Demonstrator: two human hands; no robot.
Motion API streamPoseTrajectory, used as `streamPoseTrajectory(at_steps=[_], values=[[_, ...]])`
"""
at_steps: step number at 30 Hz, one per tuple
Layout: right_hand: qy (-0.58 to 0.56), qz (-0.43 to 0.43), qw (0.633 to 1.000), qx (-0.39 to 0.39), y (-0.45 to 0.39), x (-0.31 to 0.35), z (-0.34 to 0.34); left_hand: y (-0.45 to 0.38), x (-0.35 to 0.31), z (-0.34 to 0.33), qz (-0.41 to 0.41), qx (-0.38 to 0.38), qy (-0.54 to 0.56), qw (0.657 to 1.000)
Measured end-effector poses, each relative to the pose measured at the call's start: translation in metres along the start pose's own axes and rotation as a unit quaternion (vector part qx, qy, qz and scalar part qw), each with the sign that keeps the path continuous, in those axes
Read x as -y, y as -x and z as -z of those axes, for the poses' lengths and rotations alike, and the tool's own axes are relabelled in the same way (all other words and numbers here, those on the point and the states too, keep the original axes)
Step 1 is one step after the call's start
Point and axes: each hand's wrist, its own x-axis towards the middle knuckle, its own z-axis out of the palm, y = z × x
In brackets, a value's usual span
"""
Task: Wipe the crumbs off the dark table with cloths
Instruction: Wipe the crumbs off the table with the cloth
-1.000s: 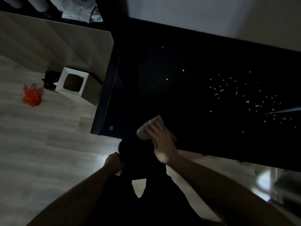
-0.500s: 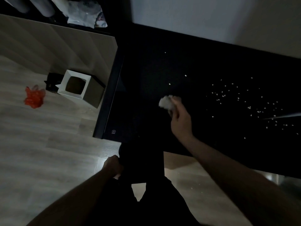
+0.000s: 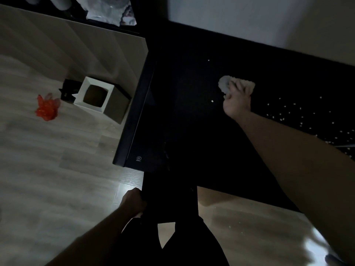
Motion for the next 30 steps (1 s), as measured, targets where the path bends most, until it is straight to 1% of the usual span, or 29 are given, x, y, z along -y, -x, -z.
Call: streamPoseTrajectory(at_steps=[2, 4, 7, 9, 12, 14, 16, 18, 20, 22, 24, 26, 30], values=[[-0.006, 0.033, 0.999, -0.015, 0.030, 0.019, -0.017, 0.001, 0.001, 0.001, 0.001, 0.004, 0.004, 1.000], [-0.026, 0.111, 0.993, -0.019, 0.073, 0.038, -0.038, 0.003, 0.000, 0.004, 0.011, 0.015, 0.010, 1.000], [-0.095, 0.224, 0.970, -0.007, 0.141, 0.052, -0.067, 0.004, 0.000, 0.009, 0.018, 0.020, 0.011, 1.000], [-0.108, 0.279, 0.954, 0.014, 0.183, 0.057, -0.081, 0.005, 0.000, 0.011, 0.019, 0.020, 0.006, 1.000], [-0.087, 0.329, 0.940, 0.038, 0.240, 0.061, -0.105, 0.003, 0.002, 0.013, 0.024, 0.014, 0.008, 1.000], [-0.076, 0.344, 0.933, 0.064, 0.269, 0.057, -0.121, 0.005, 0.004, 0.015, 0.023, 0.013, 0.010, 1.000], [-0.111, 0.335, 0.930, 0.105, 0.291, 0.049, -0.125, 0.006, 0.004, 0.016, 0.021, 0.012, 0.010, 1.000], [-0.186, 0.307, 0.925, 0.128, 0.304, 0.047, -0.116, 0.007, 0.004, 0.017, 0.020, 0.009, 0.008, 1.000], [-0.277, 0.269, 0.913, 0.132, 0.308, 0.050, -0.098, 0.007, 0.006, 0.018, 0.021, 0.012, 0.008, 1.000], [-0.352, 0.221, 0.903, 0.110, 0.297, 0.053, -0.076, 0.008, 0.007, 0.018, 0.028, 0.022, 0.011, 0.999], [-0.359, 0.196, 0.911, 0.046, 0.267, 0.052, -0.053, 0.008, 0.010, 0.017, 0.027, 0.027, 0.014, 0.999], [-0.335, 0.183, 0.924, -0.015, 0.224, 0.048, -0.032, 0.006, 0.012, 0.018, 0.030, 0.026, 0.017, 0.999], [-0.259, 0.122, 0.956, -0.068, 0.122, 0.041, 0.001, 0.003, 0.016, 0.019, 0.021, 0.020, 0.020, 0.999]])
